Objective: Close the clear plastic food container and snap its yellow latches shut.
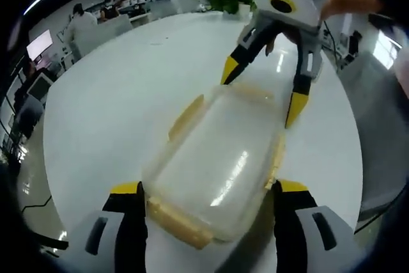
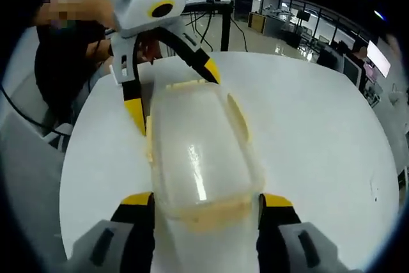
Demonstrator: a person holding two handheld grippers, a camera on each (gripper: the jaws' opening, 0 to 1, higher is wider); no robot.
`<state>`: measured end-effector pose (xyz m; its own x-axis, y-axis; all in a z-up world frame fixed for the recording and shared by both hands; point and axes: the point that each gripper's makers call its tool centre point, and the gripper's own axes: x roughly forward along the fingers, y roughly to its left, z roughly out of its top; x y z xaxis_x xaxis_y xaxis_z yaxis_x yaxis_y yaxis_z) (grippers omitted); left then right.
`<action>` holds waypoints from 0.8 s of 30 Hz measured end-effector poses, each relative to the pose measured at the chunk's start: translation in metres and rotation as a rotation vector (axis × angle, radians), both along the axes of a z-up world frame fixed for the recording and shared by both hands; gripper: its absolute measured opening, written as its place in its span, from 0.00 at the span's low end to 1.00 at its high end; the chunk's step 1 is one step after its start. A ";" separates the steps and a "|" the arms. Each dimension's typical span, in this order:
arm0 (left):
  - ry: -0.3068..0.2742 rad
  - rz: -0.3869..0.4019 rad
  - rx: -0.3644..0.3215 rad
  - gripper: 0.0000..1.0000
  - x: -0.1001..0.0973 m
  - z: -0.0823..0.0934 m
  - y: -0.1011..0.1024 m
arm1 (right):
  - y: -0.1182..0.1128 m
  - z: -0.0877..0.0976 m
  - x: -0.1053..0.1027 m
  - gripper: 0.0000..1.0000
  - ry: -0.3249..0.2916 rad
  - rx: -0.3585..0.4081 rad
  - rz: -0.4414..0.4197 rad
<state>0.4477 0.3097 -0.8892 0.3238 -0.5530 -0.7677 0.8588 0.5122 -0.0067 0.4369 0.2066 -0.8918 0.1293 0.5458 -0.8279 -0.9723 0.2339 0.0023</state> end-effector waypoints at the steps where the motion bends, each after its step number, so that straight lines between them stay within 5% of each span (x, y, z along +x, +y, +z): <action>1: 0.001 0.000 0.001 0.81 0.000 0.000 0.000 | 0.000 0.000 0.000 0.63 0.000 0.002 0.000; 16: 0.022 -0.022 0.040 0.76 0.000 0.001 0.003 | -0.003 0.001 -0.002 0.58 0.004 -0.009 0.004; 24: 0.051 -0.056 0.100 0.75 -0.001 0.001 0.005 | -0.014 0.001 -0.012 0.50 0.019 -0.088 0.121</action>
